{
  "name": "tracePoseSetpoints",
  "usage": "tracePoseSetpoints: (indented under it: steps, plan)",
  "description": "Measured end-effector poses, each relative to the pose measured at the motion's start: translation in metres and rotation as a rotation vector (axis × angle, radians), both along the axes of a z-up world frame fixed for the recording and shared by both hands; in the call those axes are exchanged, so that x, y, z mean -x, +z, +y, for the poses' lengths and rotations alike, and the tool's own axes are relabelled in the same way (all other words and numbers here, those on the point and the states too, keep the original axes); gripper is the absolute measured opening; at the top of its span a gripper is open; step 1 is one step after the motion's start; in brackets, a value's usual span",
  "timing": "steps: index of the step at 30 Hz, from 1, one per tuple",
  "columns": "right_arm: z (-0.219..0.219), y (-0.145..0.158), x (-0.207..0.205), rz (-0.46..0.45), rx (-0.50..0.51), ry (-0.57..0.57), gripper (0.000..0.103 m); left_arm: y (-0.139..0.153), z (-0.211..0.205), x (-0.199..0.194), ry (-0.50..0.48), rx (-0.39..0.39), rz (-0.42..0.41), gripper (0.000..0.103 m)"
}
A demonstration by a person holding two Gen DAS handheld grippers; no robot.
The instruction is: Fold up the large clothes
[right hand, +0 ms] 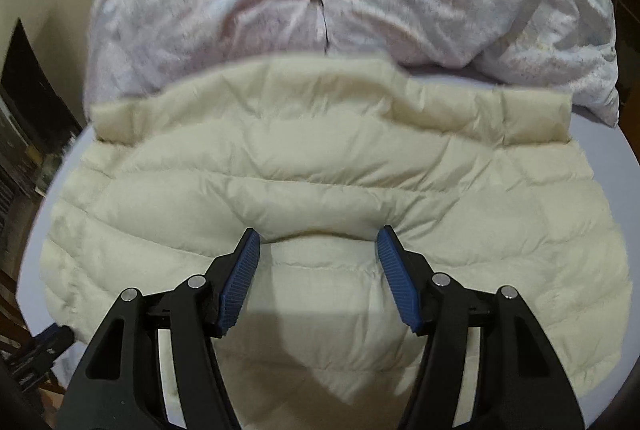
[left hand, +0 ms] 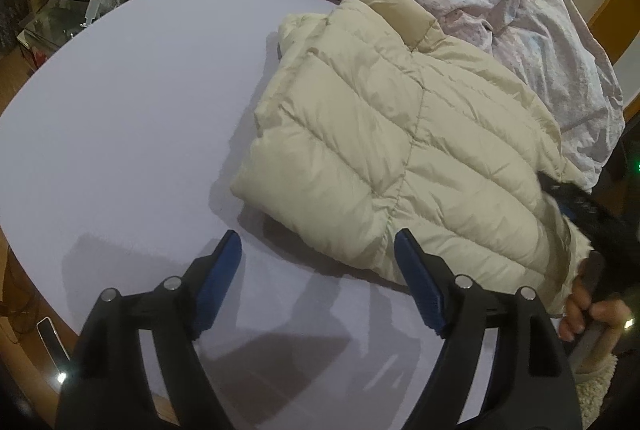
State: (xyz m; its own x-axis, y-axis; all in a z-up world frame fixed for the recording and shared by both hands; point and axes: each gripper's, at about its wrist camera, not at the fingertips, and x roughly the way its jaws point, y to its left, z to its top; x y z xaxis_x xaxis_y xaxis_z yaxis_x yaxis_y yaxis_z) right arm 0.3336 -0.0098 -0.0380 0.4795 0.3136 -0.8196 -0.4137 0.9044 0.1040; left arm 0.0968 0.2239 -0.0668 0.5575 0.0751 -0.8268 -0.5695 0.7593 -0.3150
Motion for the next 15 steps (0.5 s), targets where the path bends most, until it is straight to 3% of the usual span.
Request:
tracePoseSetpoints:
  steps: [6,15]
  plan:
    - [0.01,-0.026,-0.02,0.033,0.036,-0.04,0.066,-0.002,-0.006,-0.005,-0.018,0.027,-0.013,0.079]
    - [0.012,-0.035,-0.017,-0.024,0.049,-0.04,0.066,0.003,-0.008,-0.024,-0.028,0.055,-0.048,0.079]
